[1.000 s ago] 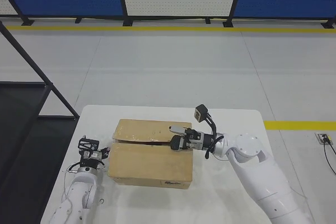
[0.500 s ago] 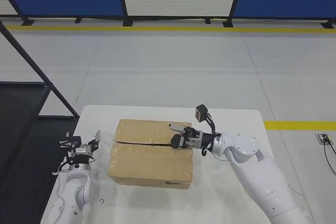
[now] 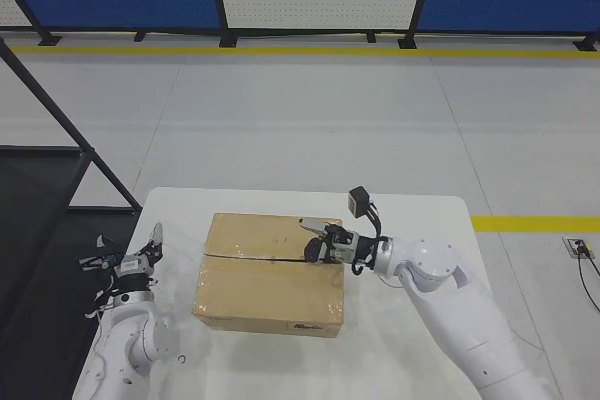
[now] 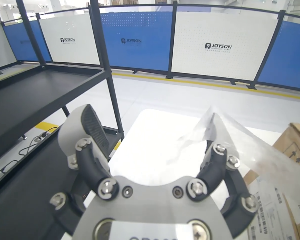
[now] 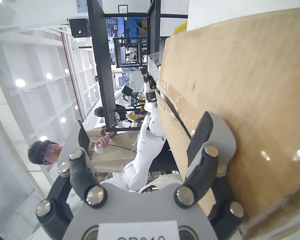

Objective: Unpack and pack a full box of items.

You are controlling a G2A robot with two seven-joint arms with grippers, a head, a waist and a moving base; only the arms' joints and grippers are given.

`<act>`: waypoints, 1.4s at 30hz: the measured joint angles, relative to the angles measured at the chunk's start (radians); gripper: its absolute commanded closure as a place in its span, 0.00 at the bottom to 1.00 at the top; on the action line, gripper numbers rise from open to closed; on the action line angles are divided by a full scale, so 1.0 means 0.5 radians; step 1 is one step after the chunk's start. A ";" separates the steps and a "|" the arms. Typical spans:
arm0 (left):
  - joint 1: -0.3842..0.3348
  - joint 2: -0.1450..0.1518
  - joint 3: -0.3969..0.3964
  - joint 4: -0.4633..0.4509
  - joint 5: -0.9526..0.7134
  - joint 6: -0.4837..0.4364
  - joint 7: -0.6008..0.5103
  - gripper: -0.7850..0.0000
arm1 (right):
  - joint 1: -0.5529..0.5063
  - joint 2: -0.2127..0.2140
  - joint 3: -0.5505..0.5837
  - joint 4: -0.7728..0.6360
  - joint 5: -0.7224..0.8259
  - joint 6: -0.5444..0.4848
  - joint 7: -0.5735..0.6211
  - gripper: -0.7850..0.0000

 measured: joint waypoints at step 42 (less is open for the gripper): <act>0.304 -0.052 -0.130 -0.701 0.082 -0.091 0.163 0.00 | -0.079 0.003 0.026 -0.109 -0.060 0.043 -0.035 0.00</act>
